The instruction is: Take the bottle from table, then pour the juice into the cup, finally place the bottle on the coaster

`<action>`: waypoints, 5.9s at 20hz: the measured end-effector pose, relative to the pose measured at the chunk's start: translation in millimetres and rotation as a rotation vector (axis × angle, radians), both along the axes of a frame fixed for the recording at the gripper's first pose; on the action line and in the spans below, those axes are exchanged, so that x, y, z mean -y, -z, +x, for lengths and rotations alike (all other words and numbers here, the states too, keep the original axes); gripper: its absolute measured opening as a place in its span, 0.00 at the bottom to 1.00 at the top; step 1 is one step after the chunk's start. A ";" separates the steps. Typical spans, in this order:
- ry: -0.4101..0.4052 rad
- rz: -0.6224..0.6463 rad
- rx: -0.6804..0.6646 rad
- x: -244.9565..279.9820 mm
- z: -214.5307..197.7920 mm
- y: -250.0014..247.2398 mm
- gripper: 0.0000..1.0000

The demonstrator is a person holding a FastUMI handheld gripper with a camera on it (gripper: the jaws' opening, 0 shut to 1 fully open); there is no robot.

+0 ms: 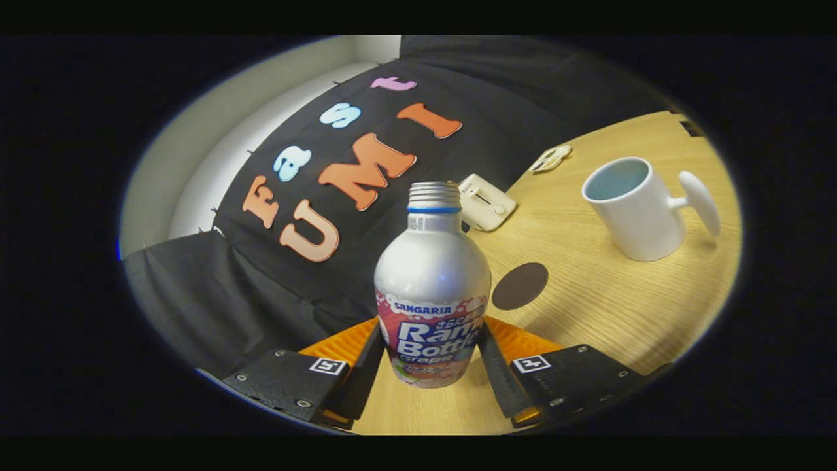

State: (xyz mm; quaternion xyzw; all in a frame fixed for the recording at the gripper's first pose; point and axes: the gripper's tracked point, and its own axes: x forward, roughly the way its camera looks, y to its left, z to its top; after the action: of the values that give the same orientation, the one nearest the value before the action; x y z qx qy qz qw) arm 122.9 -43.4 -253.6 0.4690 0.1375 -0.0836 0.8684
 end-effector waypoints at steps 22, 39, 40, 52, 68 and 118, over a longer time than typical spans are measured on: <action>0.183 0.466 0.107 20.9 4.9 -20.5 0.76; 0.301 0.751 0.181 61.1 19.6 -40.9 0.76; 0.305 0.763 0.183 62.8 19.8 -39.6 0.76; 0.346 0.872 0.204 77.3 14.6 -43.7 0.76; 0.376 0.955 0.260 97.8 34.5 -68.3 0.76; 0.448 1.166 0.329 103.3 43.0 -63.8 0.76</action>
State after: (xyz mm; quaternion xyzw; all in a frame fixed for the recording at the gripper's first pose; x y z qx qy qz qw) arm 165.9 -146.7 -189.9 0.8879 -0.0758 -0.1012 0.4424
